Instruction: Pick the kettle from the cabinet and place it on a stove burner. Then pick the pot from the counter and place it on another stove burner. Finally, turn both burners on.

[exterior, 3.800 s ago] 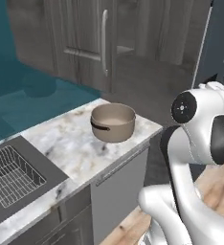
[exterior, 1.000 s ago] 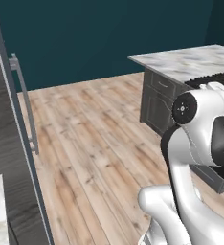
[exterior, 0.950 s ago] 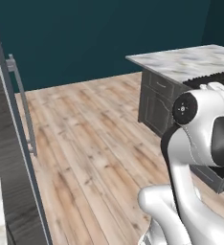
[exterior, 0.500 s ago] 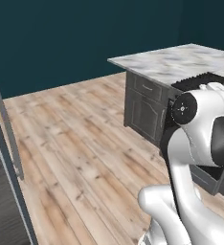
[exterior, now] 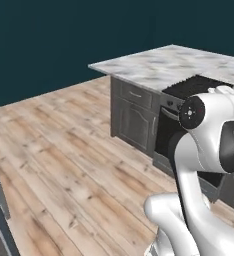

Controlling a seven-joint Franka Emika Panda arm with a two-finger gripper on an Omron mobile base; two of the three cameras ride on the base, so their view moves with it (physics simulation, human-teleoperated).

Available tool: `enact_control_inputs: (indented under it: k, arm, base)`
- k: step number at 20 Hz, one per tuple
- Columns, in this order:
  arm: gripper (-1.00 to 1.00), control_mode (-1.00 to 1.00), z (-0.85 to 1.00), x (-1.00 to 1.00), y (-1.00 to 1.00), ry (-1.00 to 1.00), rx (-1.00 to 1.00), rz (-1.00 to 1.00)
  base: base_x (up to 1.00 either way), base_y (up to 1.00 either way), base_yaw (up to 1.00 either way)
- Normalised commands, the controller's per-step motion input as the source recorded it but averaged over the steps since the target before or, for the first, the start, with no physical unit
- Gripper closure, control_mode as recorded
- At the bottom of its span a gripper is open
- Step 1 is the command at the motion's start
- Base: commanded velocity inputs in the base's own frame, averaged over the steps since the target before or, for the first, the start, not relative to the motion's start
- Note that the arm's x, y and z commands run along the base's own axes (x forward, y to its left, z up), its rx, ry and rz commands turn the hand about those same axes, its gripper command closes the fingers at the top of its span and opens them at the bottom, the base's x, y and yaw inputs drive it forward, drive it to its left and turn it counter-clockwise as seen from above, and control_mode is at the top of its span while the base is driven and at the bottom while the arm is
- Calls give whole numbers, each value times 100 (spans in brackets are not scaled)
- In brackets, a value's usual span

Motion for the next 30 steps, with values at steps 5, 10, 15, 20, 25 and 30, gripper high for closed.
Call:
enact_control_inputs:
  k: [5, 10, 15, 20, 25, 30]
  arm:
    - [100, 100, 0, 0, 0, 0, 0, 0]
    - [100, 100, 0, 0, 0, 0, 0, 0]
    - [100, 100, 0, 0, 0, 0, 0, 0]
    - [100, 100, 0, 0, 0, 0, 0, 0]
    - [100, 100, 0, 0, 0, 0, 0, 0]
    - [100, 100, 0, 0, 0, 0, 0, 0]
  base:
    - [49, 0, -32]
    - [52, 0, -30]
    - [60, 0, -30]
    - [60, 0, -29]
    - [64, 0, -28]
    - [66, 0, -28]
